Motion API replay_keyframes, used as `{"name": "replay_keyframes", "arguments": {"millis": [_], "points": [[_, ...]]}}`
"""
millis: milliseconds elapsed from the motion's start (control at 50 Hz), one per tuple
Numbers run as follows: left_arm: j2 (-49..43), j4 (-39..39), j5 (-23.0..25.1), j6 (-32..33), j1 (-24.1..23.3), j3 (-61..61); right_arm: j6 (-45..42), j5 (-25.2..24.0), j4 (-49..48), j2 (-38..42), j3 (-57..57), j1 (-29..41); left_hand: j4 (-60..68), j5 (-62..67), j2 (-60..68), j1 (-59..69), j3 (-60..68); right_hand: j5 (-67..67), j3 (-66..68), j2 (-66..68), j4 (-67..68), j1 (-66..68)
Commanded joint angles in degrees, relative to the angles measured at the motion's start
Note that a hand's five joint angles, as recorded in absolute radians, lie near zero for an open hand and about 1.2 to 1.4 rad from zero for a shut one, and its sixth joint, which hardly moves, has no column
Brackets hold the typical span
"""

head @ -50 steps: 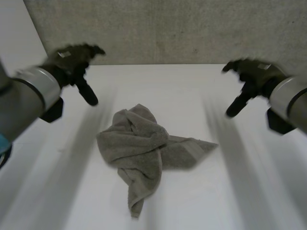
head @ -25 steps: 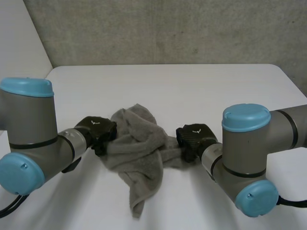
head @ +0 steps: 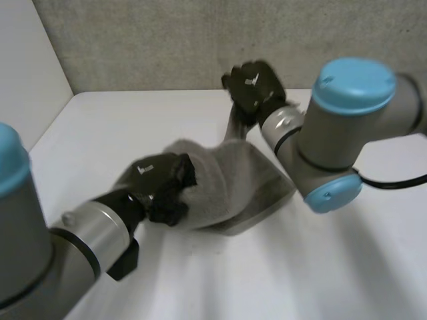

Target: Fold the laundry

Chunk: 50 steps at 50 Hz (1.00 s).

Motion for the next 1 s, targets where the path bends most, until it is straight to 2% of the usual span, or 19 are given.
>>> {"name": "replay_keyframes", "arguments": {"millis": [20, 80, 120, 180, 200, 220, 260, 280, 320, 400, 440, 480, 580, 660, 880, 1000], "points": [[-4.7, 2.3, -0.1, -1.9, -0.7, -1.1, 0.2, 2.3, 3.3, 3.1, 3.2, 0.2, -56.3, -56.8, -55.7, -55.4, -55.7, -55.6, -57.6, -57.1, -58.1, -44.7], [-4.4, 2.4, -0.1, -1.9, 1.0, -0.6, 0.4, 5.3, 5.4, -0.7, 4.5, -2.1, -56.3, -56.8, -55.7, -55.4, -55.7, -55.6, -57.6, -57.1, -58.1, -44.7], [-3.1, 2.7, -0.1, -1.6, 4.0, 0.4, 0.6, 6.1, 6.4, -3.6, 6.0, -3.6, -55.8, -56.3, -55.1, -54.9, -55.1, -55.6, -57.6, -57.1, -58.1, -44.7], [-1.6, 2.8, 0.2, -1.6, 6.0, 1.0, 1.6, 6.3, 7.1, -9.0, 10.2, -5.8, -55.3, -55.8, -54.6, -54.4, -54.6, -55.6, -57.6, -57.1, -58.1, -44.7], [-0.2, 2.9, 0.7, -1.6, 8.2, 1.7, 2.7, 6.3, 7.2, -11.3, 12.5, -6.8, -54.6, -55.1, -54.0, -53.7, -54.0, -55.6, -57.6, -57.1, -58.1, -44.7], [-0.2, 2.9, 0.7, -1.6, 8.2, 1.7, 2.7, 6.3, 7.2, -11.3, 12.6, -6.9, -54.6, -55.1, -54.0, -53.7, -54.0, -55.6, -57.6, -57.1, -58.1, -44.7], [1.3, 2.9, 1.0, -0.3, 12.7, 2.5, 5.4, 6.3, 7.8, -14.6, 16.2, -9.3, -54.1, -54.6, -53.5, -53.2, -53.5, -55.6, -57.6, -57.1, -58.1, -44.7], [1.3, 2.9, 1.0, -0.3, 12.7, 2.5, 5.4, 6.3, 7.8, -14.7, 16.2, -9.3, -54.1, -54.6, -53.5, -53.2, -53.5, -55.6, -57.6, -57.1, -58.1, -44.7], [0.7, 2.9, 2.8, 3.3, 15.6, 3.4, 7.6, 5.8, 9.6, -16.5, 19.0, -11.5, -53.9, -54.4, -53.3, -53.0, -53.3, -55.6, -57.6, -57.1, -58.1, -44.7], [-0.7, 2.9, 6.0, 7.6, 17.5, 3.9, 9.4, 4.0, 14.2, -16.9, 20.6, -13.8, -53.9, -54.4, -53.3, -53.0, -53.3, -55.6, -57.6, -57.1, -58.1, -44.7], [-5.2, 2.6, 10.0, 11.0, 19.4, 4.3, 10.4, 0.9, 19.6, -16.3, 21.4, -15.5, -53.9, -54.4, -53.3, -53.0, -53.3, -55.6, -57.6, -57.1, -58.1, -44.7], [-7.4, 2.2, 12.0, 12.0, 20.4, 4.6, 10.9, -1.0, 21.6, -16.0, 21.9, -16.3, -53.9, -54.4, -53.3, -53.0, -53.3, -55.6, -57.6, -57.1, -58.1, -44.7], [-13.0, 1.7, 16.2, 12.6, 21.3, 5.3, 14.6, -6.0, 23.1, -13.5, 23.8, -16.9, -53.4, -53.9, -52.8, -52.5, -52.8, -55.2, -57.1, -56.7, -57.7, -44.3], [-17.9, 1.8, 17.1, 12.6, 21.3, 6.2, 19.8, -9.4, 21.7, -12.2, 24.8, -16.3, -50.2, -50.7, -49.6, -49.3, -49.6, -54.9, -56.8, -56.3, -57.4, -44.0], [-22.8, 3.2, 17.0, 12.1, 20.6, 8.8, 27.9, -10.6, 12.1, -6.0, 24.2, -15.5, -49.4, -49.9, -48.8, -48.5, -48.8, -45.6, -47.6, -47.1, -48.1, -34.7], [-25.0, 3.4, 17.0, 11.9, 18.9, 9.7, 30.8, -10.7, 10.3, -3.7, 22.8, -14.0, -43.8, -44.3, -43.2, -42.9, -43.2, -43.3, -45.2, -44.7, -45.7, -32.3]]}}
